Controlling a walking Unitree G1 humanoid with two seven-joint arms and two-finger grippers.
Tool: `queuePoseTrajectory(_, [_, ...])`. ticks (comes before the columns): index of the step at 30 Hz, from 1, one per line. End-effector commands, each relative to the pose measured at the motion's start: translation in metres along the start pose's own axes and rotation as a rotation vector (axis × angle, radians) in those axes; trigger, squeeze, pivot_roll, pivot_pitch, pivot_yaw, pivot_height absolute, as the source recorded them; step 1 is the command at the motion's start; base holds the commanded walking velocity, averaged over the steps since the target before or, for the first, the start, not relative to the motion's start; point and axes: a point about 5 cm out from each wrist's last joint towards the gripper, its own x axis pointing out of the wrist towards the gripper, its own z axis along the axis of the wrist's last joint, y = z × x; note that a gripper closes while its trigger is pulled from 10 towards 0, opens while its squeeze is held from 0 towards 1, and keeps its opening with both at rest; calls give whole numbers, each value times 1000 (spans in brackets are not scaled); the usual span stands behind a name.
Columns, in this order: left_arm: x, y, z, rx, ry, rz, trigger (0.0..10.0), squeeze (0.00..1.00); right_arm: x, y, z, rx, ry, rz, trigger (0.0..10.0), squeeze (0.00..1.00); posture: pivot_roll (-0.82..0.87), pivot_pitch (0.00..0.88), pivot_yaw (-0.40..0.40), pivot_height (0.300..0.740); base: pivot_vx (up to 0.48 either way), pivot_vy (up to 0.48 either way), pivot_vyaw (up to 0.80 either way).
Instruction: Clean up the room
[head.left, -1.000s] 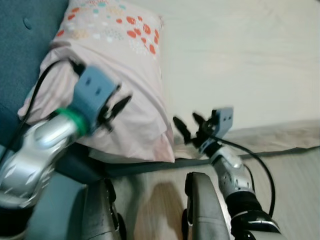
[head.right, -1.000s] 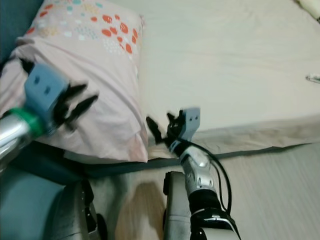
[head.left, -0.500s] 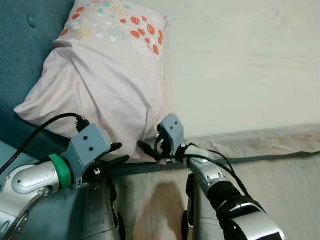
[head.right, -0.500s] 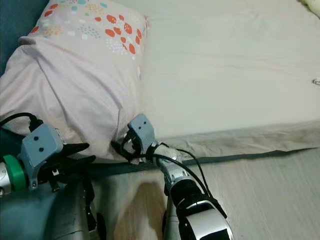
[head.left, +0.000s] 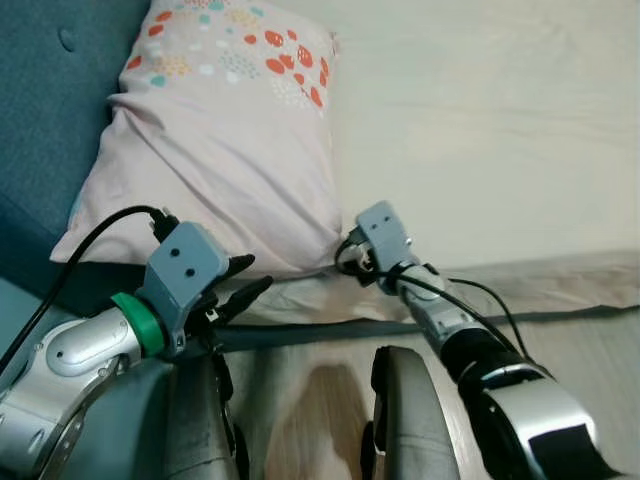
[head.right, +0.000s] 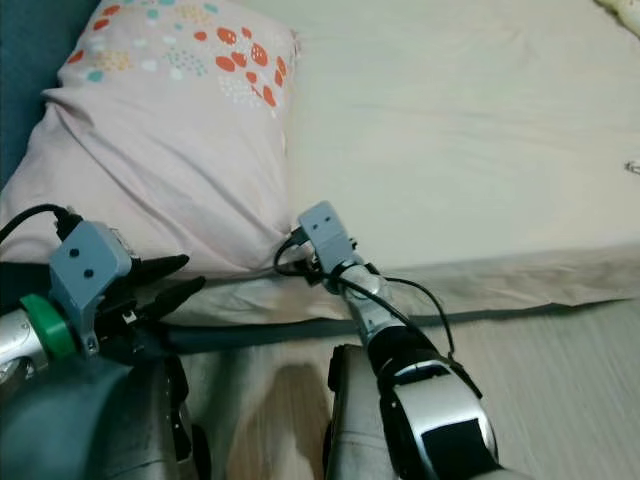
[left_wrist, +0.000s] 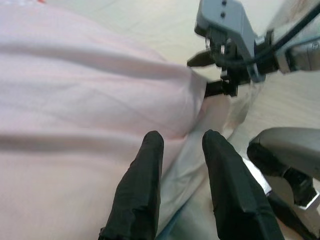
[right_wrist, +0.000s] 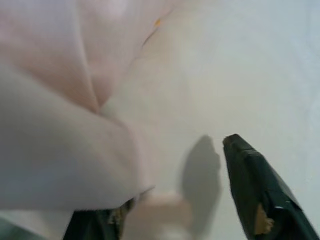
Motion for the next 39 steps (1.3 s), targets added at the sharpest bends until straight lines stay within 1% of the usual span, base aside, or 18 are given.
queuePoseTrajectory(1, [1,-2,-3,-4,13,-5,10000,0,-1,6,-9,29,24,25,0,0,86,163,7,550,0,0,0])
queuePoseTrajectory(4, [2,-2,-3,-9,9,4,10000,0,-1,8,-7,27,17,41,0,0,86,163,5,550,0,0,0])
queuePoseTrajectory(10, [5,-3,-2,-13,4,18,10000,0,0,8,-8,27,24,25,0,0,86,161,5,550,0,0,0])
queuePoseTrajectory(12, [6,-3,-2,-12,2,21,10000,0,-1,4,-11,-2,44,-21,0,0,85,162,5,550,0,0,0])
queuePoseTrajectory(13, [6,-3,-2,-12,2,23,10000,0,-3,-1,-14,-34,64,-69,0,0,81,161,4,550,0,0,0])
queuePoseTrajectory(14, [6,-3,-2,-12,2,23,10000,0,-3,-1,-14,-34,64,-69,0,0,81,161,4,550,0,0,0])
queuePoseTrajectory(15, [7,-2,-2,-12,1,25,10000,0,-6,-10,-17,-76,84,-155,0,0,76,160,6,550,0,0,0])
queuePoseTrajectory(16, [7,-2,-2,-12,1,25,10000,0,-6,-10,-17,-76,84,-155,0,0,76,160,6,550,0,0,0])
queuePoseTrajectory(18, [9,-2,-2,-11,0,24,10000,0,-10,-19,-21,-87,88,-232,0,0,69,159,9,550,0,0,0])
queuePoseTrajectory(19, [9,-2,-2,-11,0,24,10000,0,-10,-19,-21,-87,88,-232,0,0,69,159,9,550,0,0,0])
queuePoseTrajectory(21, [12,-3,-1,-9,-5,18,10000,0,-17,-27,-28,-70,88,-293,0,0,62,155,15,550,0,0,0])
queuePoseTrajectory(24, [14,-2,-1,-6,-9,15,10000,0,-20,-29,-32,-48,80,-298,0,0,57,151,18,550,0,0,0])
queuePoseTrajectory(27, [15,-2,-1,-5,-10,15,10000,0,-20,-29,-33,-51,76,-296,0,0,56,150,18,550,0,0,0])
queuePoseTrajectory(33, [17,-2,-2,-3,-11,12,10000,0,-27,-36,-39,-134,83,-370,0,0,46,142,15,550,0,0,0])
queuePoseTrajectory(34, [17,-2,-2,-3,-11,12,10000,0,-27,-36,-39,-134,83,-370,0,0,46,142,15,550,0,0,0])
queuePoseTrajectory(36, [17,-4,-2,-2,-12,8,10000,0,-32,-40,-44,-178,100,-407,0,0,47,139,14,550,0,0,0])
queuePoseTrajectory(37, [17,-4,-2,-2,-12,8,10000,0,-32,-40,-44,-178,100,-407,0,0,47,139,14,550,0,0,0])
queuePoseTrajectory(39, [18,-4,-2,-2,-13,6,10000,0,-38,-44,-49,-229,117,-445,0,0,44,134,12,550,0,0,0])
